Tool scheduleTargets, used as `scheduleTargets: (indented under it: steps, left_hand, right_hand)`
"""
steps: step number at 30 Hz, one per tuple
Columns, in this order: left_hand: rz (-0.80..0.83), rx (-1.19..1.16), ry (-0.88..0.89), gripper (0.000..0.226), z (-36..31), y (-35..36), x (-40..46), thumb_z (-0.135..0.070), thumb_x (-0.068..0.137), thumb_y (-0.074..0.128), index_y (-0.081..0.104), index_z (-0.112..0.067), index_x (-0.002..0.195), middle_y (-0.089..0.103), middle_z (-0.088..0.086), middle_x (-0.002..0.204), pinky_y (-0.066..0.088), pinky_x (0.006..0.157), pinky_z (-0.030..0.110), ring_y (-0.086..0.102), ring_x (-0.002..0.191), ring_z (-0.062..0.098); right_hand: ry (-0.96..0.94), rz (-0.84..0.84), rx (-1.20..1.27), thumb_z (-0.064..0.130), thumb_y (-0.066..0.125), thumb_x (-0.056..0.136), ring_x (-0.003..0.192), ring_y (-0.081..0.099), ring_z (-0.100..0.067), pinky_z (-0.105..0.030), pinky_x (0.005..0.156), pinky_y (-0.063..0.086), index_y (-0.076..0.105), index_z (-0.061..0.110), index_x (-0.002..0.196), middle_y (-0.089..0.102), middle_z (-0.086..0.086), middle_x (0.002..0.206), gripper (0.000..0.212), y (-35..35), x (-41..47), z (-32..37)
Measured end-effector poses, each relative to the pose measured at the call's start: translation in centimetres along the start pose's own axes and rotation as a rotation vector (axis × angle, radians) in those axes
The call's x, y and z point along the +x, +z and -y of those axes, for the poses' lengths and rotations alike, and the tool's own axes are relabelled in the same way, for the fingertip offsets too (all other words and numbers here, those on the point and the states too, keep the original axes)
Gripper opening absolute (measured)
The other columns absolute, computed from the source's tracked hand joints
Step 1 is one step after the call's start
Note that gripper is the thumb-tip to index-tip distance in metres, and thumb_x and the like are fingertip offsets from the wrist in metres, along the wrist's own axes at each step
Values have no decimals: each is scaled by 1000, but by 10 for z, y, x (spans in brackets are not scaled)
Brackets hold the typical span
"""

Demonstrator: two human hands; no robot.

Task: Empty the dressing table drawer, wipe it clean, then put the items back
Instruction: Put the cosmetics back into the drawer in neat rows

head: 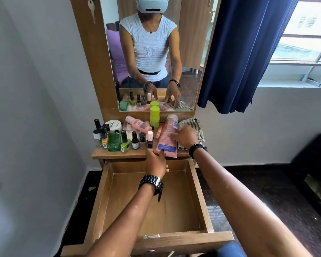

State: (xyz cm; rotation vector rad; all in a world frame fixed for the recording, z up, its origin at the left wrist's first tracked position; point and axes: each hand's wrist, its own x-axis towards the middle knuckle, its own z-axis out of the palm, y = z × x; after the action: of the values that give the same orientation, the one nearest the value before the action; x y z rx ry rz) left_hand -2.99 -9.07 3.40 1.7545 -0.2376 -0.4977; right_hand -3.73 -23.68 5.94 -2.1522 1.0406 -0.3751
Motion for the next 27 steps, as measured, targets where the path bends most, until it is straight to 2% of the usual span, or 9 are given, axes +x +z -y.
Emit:
scheduleTargets:
  steps: [6, 10, 13, 15, 18, 20, 22, 24, 27]
  left_hand:
    - [1, -173, -109, 18, -3, 4, 5, -19, 93, 52, 39, -8, 102, 62, 18, 91, 55, 47, 30, 60, 58, 20]
    - [-1, -511, -198, 25, -5, 7, 4, -5, 91, 52, 41, -1, 113, 60, 26, 98, 57, 48, 31, 62, 58, 22]
    - [-10, -668, -215, 28, -9, 11, 1, 0, 90, 53, 41, 0, 116, 61, 20, 83, 57, 48, 28, 63, 52, 17]
    - [-2, -721, -213, 24, -12, 14, -3, 2, 89, 52, 39, -4, 109, 60, 15, 73, 56, 47, 26, 62, 45, 12]
    - [0, -760, -207, 26, -19, 16, -10, 3, 88, 54, 34, -8, 102, 60, 13, 71, 55, 47, 24, 61, 44, 10]
    - [12, -775, -201, 29, -25, 16, -13, 3, 88, 54, 34, -10, 103, 61, 13, 72, 55, 48, 24, 62, 46, 11]
    - [42, -762, -176, 31, -30, 14, -19, 3, 88, 54, 33, -11, 106, 62, 13, 75, 56, 50, 26, 62, 48, 12]
    - [107, -698, -131, 35, -31, 7, -31, 1, 88, 55, 33, -13, 111, 64, 13, 84, 58, 56, 28, 65, 56, 14]
    - [220, -522, -61, 41, -25, -9, -47, -5, 86, 59, 36, -17, 118, 64, 8, 103, 55, 77, 34, 66, 81, 19]
  right_hand:
    - [77, -6, 63, 33, 72, 80, 73, 55, -21, -23, 51, 42, 57, 11, 81, 66, -14, 96, 26, -1, 0, 1]
    - [127, -13, 127, 32, 72, 80, 74, 59, -20, -21, 47, 41, 61, 4, 96, 65, -12, 96, 34, 1, 0, 3]
    - [151, -32, 197, 34, 72, 79, 73, 61, -20, -20, 46, 42, 64, 0, 98, 68, -13, 95, 39, 2, -1, 4]
    - [144, -61, 235, 33, 71, 79, 65, 59, -18, -21, 44, 38, 68, 3, 85, 69, -13, 85, 31, 1, -2, 4]
    - [117, -141, 352, 31, 71, 75, 62, 63, -25, -31, 53, 46, 66, 5, 68, 69, -12, 70, 27, 0, -8, 2]
    - [112, -194, 450, 33, 72, 73, 68, 71, -27, -36, 61, 54, 68, 4, 78, 73, -12, 73, 30, -3, -16, 3]
    - [119, -224, 530, 34, 73, 75, 69, 72, -19, -34, 65, 59, 69, 12, 91, 73, -6, 81, 27, -12, -27, 4]
    - [95, -223, 585, 31, 74, 77, 72, 71, -16, -31, 63, 58, 69, 13, 101, 72, -4, 88, 30, -25, -40, 5]
    - [49, -154, 692, 24, 74, 79, 74, 70, -17, -22, 51, 52, 65, 6, 110, 69, -7, 95, 37, -46, -70, 1]
